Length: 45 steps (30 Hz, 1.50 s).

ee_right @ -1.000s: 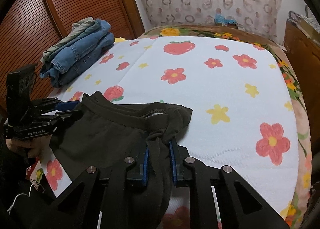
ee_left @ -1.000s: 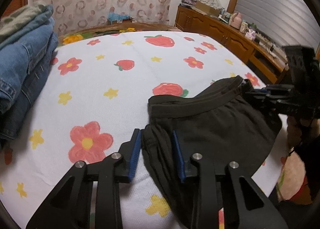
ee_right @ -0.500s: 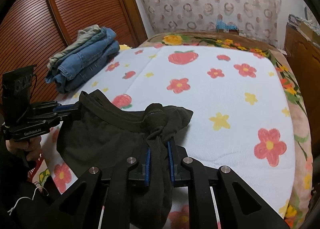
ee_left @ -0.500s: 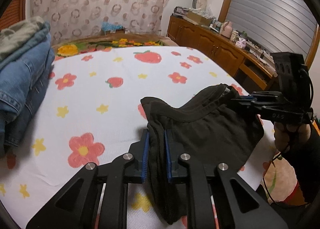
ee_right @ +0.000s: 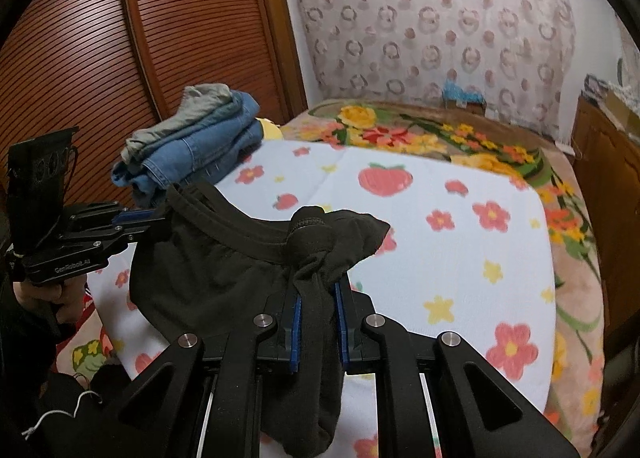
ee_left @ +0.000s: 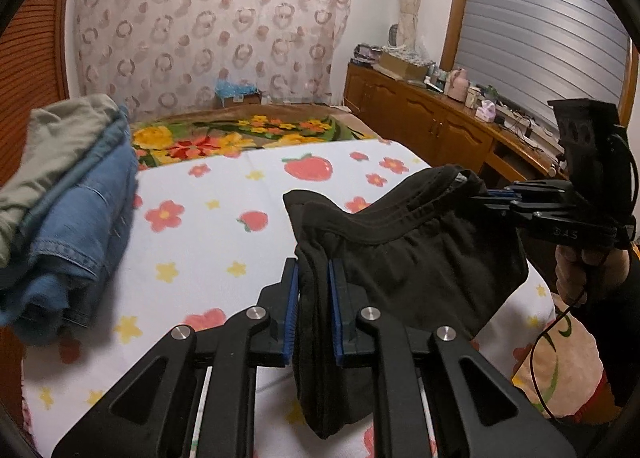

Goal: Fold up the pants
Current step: 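Lift the folded shirt with both tools and carry it onto the clothes stack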

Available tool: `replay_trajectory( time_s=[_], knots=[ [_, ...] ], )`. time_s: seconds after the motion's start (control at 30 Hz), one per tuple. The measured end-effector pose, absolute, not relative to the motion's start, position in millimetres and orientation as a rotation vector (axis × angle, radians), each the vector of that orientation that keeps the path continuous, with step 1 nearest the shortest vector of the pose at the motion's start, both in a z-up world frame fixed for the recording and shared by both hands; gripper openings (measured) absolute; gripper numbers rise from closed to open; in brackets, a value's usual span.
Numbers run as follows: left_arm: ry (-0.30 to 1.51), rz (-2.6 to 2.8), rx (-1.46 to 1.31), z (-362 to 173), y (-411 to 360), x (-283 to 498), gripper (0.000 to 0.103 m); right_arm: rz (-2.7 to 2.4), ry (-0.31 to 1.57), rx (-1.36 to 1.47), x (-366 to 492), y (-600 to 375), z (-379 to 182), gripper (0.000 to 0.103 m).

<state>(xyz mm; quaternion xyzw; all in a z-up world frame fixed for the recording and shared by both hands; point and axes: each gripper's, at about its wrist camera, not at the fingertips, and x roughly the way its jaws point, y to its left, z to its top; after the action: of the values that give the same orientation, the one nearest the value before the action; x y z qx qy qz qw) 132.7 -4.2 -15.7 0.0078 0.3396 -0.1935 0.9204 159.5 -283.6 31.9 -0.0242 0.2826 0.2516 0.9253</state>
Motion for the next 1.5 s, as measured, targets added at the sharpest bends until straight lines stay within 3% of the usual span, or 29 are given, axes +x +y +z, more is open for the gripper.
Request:
replay_trajectory(
  time_s=[0.77, 1.5],
  knots=[
    [0.532, -0.184, 0.04, 60.9, 77.5, 123.4, 0.015, 0.675, 0.421, -0.157, 194.8, -209.4, 92.0, 0.013],
    [0.408, -0.03, -0.044, 75.5, 148.4, 158.4, 0.015, 0.744, 0.328, -0.27, 289.9, -138.3, 133.9, 0.013]
  ],
)
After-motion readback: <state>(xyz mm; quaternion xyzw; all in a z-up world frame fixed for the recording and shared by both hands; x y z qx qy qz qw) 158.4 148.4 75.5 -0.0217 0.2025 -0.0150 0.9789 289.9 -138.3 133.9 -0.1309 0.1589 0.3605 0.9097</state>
